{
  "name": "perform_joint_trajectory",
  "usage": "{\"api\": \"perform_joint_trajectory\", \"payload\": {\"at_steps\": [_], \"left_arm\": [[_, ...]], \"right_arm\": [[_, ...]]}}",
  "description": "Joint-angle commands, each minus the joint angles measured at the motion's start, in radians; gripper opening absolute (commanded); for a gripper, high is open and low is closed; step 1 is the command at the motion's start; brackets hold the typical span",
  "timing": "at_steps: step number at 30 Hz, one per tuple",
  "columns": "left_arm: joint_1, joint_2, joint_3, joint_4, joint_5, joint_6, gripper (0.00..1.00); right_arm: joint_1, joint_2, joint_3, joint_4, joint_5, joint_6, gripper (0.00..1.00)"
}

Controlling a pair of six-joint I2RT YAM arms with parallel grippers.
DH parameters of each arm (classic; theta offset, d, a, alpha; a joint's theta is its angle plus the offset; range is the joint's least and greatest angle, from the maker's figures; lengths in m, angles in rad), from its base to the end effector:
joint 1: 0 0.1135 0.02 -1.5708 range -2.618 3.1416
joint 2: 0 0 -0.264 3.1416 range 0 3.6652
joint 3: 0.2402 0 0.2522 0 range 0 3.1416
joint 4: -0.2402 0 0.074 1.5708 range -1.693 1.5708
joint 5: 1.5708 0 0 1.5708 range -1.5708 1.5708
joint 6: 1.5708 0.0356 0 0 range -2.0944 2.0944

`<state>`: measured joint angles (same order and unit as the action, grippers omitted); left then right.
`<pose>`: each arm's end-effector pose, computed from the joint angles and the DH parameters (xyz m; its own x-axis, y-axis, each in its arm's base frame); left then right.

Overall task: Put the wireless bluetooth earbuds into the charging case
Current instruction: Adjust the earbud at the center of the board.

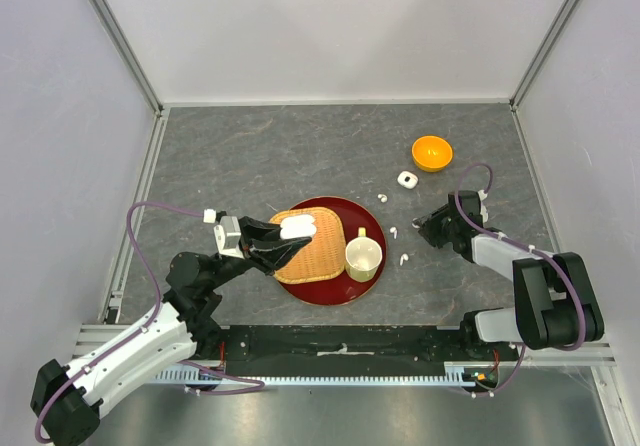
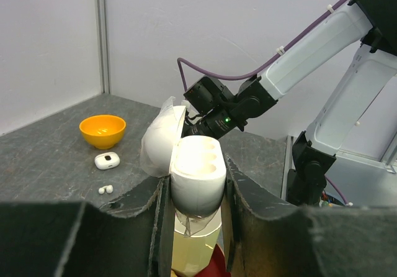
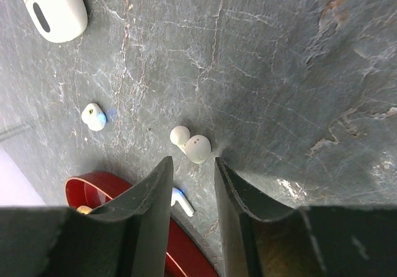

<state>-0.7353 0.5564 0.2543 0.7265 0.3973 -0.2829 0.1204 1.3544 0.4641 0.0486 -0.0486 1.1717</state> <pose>0.0982 -0.1074 0.2813 0.0476 -0.3901 -0.9195 0.9303 0.3524 -0.1014 0.2351 0.0302 0.1370 -0.4278 0.8753 -0.2255 0.6231 0.4663 0.6279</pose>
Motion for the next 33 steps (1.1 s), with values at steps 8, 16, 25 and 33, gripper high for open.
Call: {"api": "perform_joint_trajectory", "payload": {"at_steps": [8, 16, 25, 33], "left_arm": [[-0.003, 0.010, 0.002, 0.019, -0.014, 0.017, 0.02], [-0.001, 0.007, -0.006, 0.019, -0.017, 0.011, 0.02], [-0.001, -0.003, -0.007, 0.010, -0.023, 0.016, 0.02], [-0.003, -0.026, -0.010, -0.013, -0.025, 0.021, 0.02]], "right_arm": [[-0.002, 0.025, -0.028, 0.050, 0.015, 0.008, 0.34], [-0.004, 0.023, -0.038, 0.057, 0.041, 0.008, 0.30], [-0.004, 0.051, -0.015, 0.062, 0.073, -0.017, 0.27], [-0.004, 0.065, 0.064, -0.016, 0.113, -0.144, 0.32]]}}
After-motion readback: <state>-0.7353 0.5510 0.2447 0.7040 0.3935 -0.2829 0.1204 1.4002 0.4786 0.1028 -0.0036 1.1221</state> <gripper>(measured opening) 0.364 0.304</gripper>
